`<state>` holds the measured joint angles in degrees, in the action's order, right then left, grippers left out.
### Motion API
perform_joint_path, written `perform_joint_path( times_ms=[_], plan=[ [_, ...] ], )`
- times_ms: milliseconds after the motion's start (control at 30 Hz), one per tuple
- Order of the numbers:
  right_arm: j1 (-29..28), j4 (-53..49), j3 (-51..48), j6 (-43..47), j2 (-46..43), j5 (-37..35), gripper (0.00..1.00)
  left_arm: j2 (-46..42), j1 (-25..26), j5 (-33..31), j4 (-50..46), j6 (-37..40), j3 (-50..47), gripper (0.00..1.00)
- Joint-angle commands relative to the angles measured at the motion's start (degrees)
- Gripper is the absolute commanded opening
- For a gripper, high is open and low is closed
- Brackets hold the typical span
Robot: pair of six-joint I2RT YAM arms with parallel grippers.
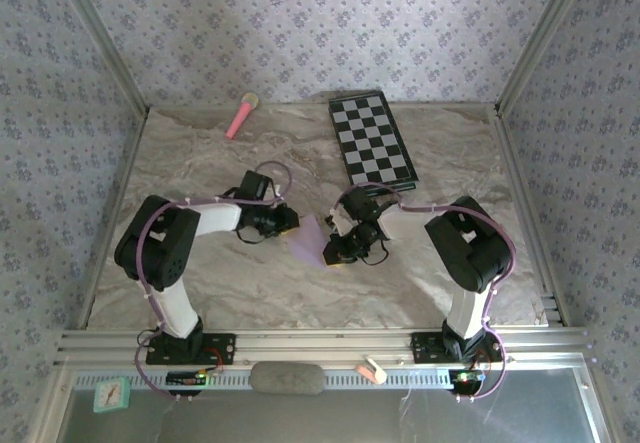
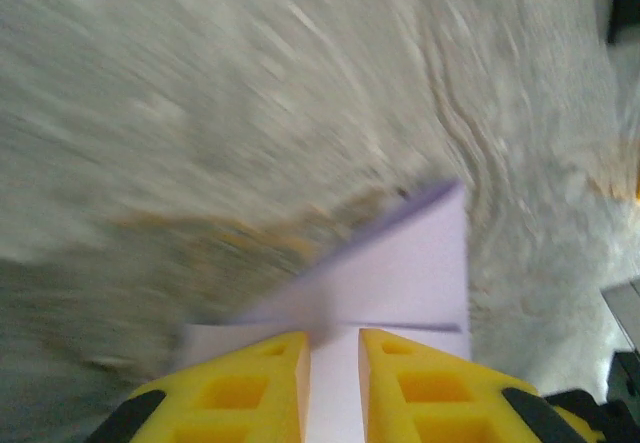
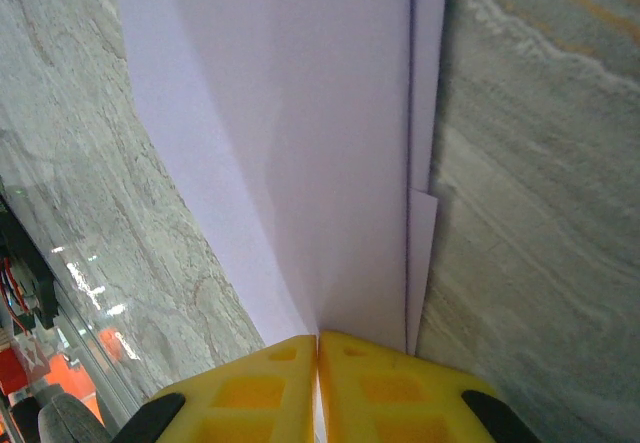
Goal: Fold a paper plane with a square sheet of paper (pick it up from the middle)
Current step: Fourth fold the wing at the center of the table.
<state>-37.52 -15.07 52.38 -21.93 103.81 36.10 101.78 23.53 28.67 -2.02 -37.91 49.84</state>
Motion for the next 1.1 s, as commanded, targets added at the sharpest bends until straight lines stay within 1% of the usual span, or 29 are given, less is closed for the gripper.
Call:
perform_joint_path(
  times_ms=[0, 100, 200, 333, 433, 567, 700, 867, 1067],
  plan=[
    [0.69, -7.7, -3.12, 1.28, 2.51, -7.79, 0.13, 1.0, -4.85, -4.09, -5.07, 5.8, 1.91, 0.22],
    [0.76, -7.34, -2.18, 1.66, 2.47, -7.36, 0.13, -1.13, -5.95, -4.32, -7.25, 6.71, 3.98, 0.22],
    [0.69, -7.58, -0.29, 2.78, 2.45, -7.14, 0.13, -5.83, -5.54, -2.57, -7.1, 4.6, 3.86, 0.22],
    [0.63, -7.48, 2.95, 4.88, 2.93, -5.37, 0.13, -12.29, -2.35, -1.51, -4.47, -0.14, 0.84, 0.23],
    [0.62, -7.25, 4.79, 6.06, 3.32, -4.01, 0.13, -13.9, 1.25, -1.33, -1.23, -4.49, -2.08, 0.23],
    [0.69, -6.45, 5.58, 6.8, 2.94, -2.69, 0.14, -12.33, 5.14, -1.07, 4.52, -9.89, -5.61, 0.22],
    [0.7, -5.68, 5.72, 6.65, 2.12, -1.32, 0.14, -7.89, 7.66, -1.16, 6.13, -11.26, -5.71, 0.2],
    [0.76, -4.63, 4.96, 5.58, 0.09, -0.33, 0.15, -2.93, 8.59, -2.56, 3.99, -12.1, -3.45, 0.17],
    [0.47, -0.81, 3.11, -1.4, -4.26, -3.11, 0.18, -1.15, 8.65, -5.89, -1.05, -12.74, -2.27, 0.15]
  ],
)
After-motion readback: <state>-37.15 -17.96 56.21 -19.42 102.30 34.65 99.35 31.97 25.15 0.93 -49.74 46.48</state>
